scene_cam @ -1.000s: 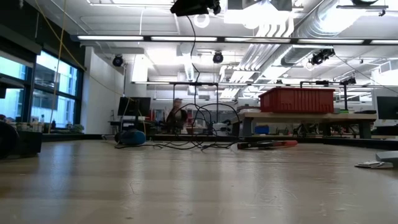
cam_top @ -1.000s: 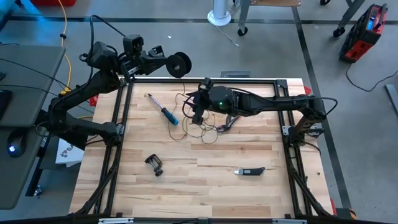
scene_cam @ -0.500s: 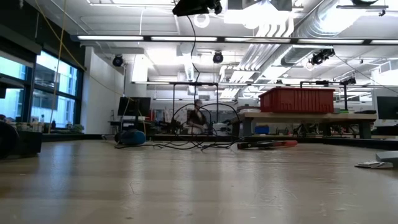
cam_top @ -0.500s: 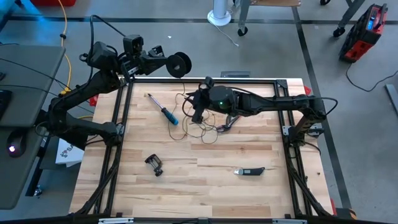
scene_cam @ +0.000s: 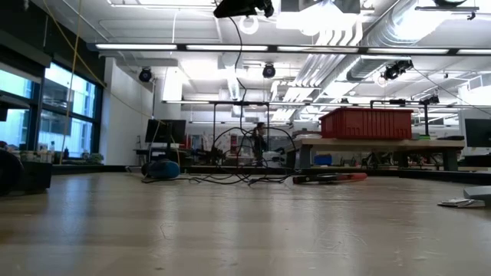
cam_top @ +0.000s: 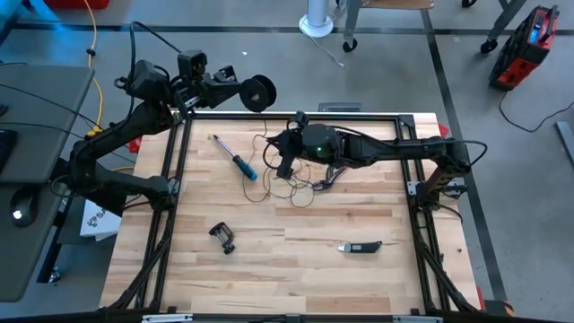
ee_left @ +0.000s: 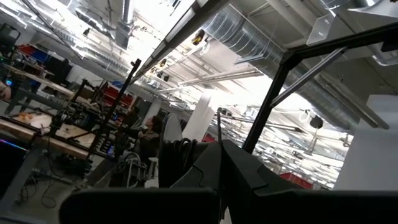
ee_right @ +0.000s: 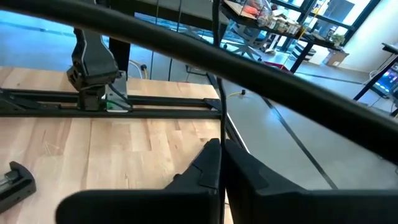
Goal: Coil cords
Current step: Coil the black wire onto the black spool
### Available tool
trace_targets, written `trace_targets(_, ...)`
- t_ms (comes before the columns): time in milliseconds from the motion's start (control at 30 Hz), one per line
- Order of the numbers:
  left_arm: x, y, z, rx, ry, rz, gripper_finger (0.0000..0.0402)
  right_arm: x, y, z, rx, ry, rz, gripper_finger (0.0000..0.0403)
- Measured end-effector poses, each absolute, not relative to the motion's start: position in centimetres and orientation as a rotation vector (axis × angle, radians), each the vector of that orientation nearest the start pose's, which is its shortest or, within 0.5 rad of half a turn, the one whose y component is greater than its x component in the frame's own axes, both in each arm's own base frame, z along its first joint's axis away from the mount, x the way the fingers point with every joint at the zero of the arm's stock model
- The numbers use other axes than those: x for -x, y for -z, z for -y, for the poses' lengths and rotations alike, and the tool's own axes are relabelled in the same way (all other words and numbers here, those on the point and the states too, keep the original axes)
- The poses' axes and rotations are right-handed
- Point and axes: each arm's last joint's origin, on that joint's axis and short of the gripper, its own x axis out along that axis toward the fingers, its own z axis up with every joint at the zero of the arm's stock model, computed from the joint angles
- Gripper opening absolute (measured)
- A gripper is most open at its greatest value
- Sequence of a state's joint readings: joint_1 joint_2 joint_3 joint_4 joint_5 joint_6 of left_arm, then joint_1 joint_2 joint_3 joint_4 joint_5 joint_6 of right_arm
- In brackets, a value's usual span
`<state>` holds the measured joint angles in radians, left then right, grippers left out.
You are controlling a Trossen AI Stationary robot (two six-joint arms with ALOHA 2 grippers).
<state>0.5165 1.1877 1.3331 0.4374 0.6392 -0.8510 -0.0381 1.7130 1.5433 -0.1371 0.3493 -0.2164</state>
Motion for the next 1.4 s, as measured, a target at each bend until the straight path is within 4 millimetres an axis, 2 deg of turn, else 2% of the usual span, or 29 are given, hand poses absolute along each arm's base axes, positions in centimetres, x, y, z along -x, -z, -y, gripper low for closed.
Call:
trace_targets(200,-20.7,-49.2,-10.3,0.464,0.231,0.416,0.0,-39.2,-35.9,0.9,0.234,0.331,-0.349,0.0002)
trace_targets(500,-19.7,-48.4,-11.4,0.463,0.068,0.343,0.0,-36.1,-37.8,-0.9,0.176,0.292,-0.41,0.0001)
trace_targets(767,-19.3,-47.9,-11.1,0.531,0.09,0.249,0.0,-33.5,-40.2,-0.8,0.159,0.295,-0.37,0.0)
trace_targets(1133,-18.0,-47.3,-10.5,0.535,-0.063,0.182,0.0,-30.6,-42.4,-0.7,0.152,0.287,-0.334,0.0)
trace_targets(1400,-17.9,-46.7,-10.7,0.557,-0.136,0.153,0.0,-28.4,-43.7,-0.6,0.144,0.278,-0.314,0.0)
